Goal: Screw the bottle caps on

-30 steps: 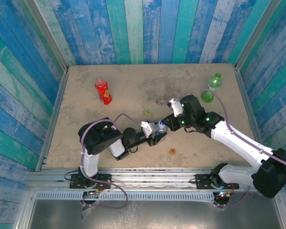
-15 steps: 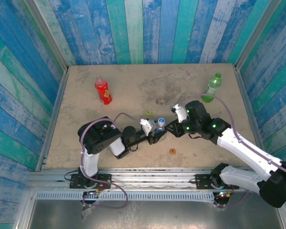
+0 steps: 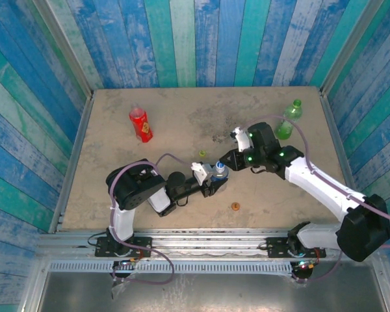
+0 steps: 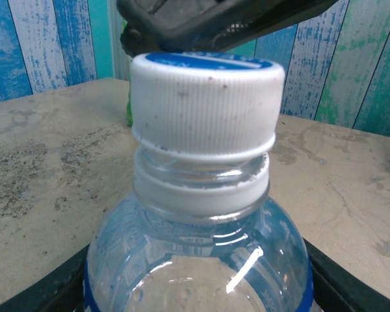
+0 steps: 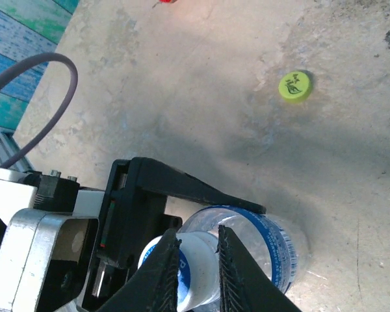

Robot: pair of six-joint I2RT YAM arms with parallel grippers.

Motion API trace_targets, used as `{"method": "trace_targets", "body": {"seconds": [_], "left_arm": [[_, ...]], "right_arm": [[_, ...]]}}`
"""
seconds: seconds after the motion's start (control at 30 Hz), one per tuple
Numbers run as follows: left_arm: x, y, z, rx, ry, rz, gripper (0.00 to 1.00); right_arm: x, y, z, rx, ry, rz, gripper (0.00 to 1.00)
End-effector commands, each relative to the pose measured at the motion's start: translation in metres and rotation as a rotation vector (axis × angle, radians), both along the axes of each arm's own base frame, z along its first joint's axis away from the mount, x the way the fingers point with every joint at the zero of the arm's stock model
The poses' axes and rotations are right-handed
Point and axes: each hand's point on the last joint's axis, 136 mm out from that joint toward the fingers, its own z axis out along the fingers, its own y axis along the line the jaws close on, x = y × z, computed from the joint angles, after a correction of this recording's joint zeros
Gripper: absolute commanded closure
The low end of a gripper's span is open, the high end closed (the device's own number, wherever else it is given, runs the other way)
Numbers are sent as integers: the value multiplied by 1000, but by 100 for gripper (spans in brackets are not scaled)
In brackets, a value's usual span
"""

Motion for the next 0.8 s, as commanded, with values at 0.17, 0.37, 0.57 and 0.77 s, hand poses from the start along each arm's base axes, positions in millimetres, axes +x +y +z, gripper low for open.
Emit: {"method": "trace_targets", "body": {"seconds": [0.17,0.37,0.57,0.77], "left_arm": [[0,1,1,12,-6,-1,46],[0,1,2,12,-4,-1,46],[0,1,2,13,-6,-2,46],[-4,2,2,20,-23,-19,46]], "right_arm": [[-32,-6,-16,58,110,56,83],[-49,-5,-18,109,154,84,85],[-54,-5,-3,152,111,95,85],[-48,-15,11,80,-60,126,67]]}}
